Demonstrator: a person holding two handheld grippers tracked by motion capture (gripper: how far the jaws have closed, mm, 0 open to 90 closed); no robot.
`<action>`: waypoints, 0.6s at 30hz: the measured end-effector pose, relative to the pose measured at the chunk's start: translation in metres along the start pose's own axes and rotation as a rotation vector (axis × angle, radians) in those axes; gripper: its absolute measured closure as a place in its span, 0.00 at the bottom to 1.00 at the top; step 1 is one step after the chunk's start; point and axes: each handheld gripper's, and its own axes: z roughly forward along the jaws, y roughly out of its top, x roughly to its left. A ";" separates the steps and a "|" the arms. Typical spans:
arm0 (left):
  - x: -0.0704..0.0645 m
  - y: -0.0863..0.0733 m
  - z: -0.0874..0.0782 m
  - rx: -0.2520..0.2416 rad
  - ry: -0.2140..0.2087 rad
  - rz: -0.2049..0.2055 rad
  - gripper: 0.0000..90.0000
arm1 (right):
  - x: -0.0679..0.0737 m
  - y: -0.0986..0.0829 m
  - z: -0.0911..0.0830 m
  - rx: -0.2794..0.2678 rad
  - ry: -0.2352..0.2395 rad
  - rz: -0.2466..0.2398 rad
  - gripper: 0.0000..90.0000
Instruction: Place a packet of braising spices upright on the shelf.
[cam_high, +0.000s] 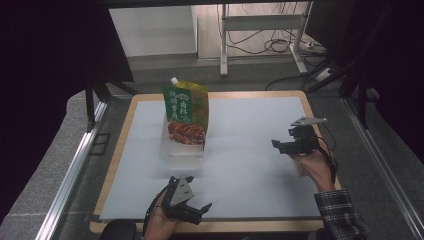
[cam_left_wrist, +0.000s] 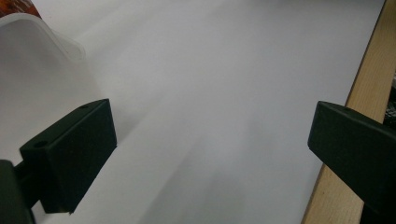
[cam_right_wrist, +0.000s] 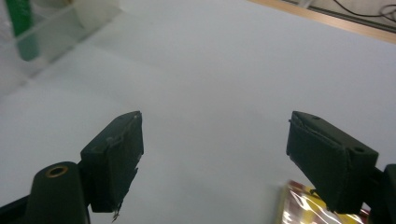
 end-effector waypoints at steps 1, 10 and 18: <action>0.000 0.000 0.000 0.001 0.001 0.001 0.01 | -0.002 -0.002 0.000 0.003 -0.015 -0.002 0.21; 0.000 0.000 0.000 0.004 0.004 0.004 0.01 | -0.028 -0.024 0.000 0.044 -0.130 0.042 0.22; 0.000 0.000 0.000 0.011 0.005 0.011 0.01 | -0.040 -0.041 0.003 0.068 -0.196 0.078 0.22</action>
